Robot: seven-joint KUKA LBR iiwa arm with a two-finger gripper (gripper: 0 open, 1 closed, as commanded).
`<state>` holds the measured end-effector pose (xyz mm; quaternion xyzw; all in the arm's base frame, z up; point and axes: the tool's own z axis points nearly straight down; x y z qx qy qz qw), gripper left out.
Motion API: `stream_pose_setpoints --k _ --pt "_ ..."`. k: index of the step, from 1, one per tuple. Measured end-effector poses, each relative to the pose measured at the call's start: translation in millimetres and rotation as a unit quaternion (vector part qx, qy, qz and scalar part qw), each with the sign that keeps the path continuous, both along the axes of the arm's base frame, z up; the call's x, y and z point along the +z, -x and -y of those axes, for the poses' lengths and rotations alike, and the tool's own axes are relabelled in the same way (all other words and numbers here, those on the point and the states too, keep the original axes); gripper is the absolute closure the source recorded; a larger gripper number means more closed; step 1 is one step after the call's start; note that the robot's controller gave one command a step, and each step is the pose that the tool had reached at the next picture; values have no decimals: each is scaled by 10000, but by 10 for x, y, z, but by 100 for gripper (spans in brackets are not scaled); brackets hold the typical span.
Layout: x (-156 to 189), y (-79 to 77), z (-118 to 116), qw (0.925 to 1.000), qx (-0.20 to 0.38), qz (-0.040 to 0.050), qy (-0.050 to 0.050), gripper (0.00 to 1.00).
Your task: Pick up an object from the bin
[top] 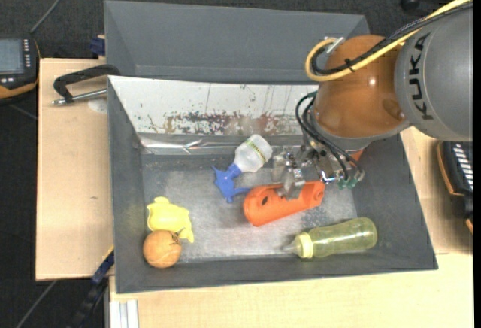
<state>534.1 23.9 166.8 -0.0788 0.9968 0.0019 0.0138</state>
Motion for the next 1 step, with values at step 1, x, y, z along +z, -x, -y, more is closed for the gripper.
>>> stream_pose_setpoints --k 1 --pt "94 101 44 9998 -120 -143 -1 100"
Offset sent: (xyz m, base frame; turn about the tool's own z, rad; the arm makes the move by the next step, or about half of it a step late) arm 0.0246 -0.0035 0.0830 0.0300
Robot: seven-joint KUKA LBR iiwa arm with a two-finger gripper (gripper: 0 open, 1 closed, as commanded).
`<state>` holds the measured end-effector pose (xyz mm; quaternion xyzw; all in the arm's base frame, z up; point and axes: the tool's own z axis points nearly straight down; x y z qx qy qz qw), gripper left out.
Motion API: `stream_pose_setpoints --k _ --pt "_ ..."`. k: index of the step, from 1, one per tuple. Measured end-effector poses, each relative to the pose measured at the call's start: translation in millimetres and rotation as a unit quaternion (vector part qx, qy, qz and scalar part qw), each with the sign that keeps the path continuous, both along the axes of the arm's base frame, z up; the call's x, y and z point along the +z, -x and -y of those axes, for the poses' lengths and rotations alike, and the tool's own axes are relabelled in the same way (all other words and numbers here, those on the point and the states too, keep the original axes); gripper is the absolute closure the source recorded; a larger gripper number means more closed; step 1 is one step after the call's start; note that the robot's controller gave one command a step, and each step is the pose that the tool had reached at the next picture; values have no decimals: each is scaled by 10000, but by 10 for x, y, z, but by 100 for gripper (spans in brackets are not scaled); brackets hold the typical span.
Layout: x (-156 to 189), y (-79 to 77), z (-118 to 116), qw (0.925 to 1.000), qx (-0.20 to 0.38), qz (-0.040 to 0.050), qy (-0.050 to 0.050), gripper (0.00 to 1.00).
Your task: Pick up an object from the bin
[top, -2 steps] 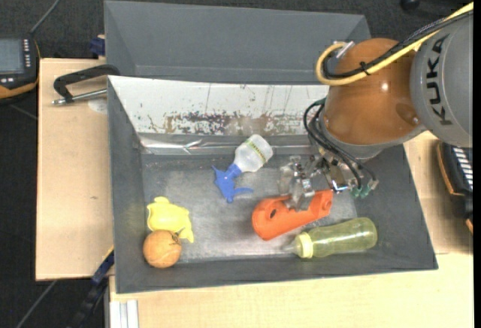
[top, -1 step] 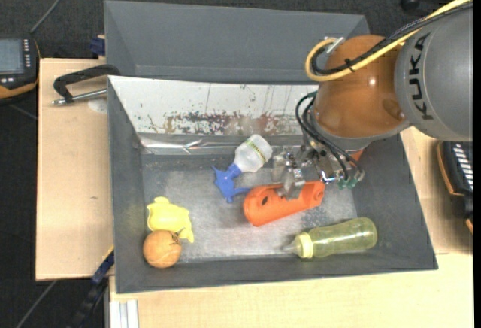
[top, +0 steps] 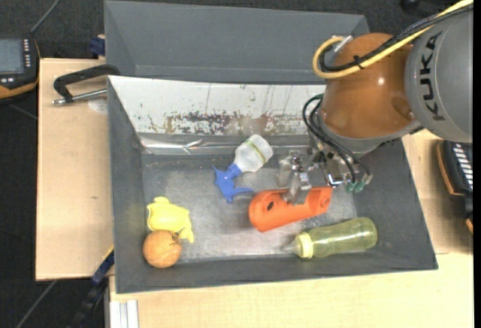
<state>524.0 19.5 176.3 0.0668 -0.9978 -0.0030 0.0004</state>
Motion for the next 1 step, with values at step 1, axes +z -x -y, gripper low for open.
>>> stream_pose_setpoints --k 1 --pt "614 -268 -10 9999 -21 137 -4 100"
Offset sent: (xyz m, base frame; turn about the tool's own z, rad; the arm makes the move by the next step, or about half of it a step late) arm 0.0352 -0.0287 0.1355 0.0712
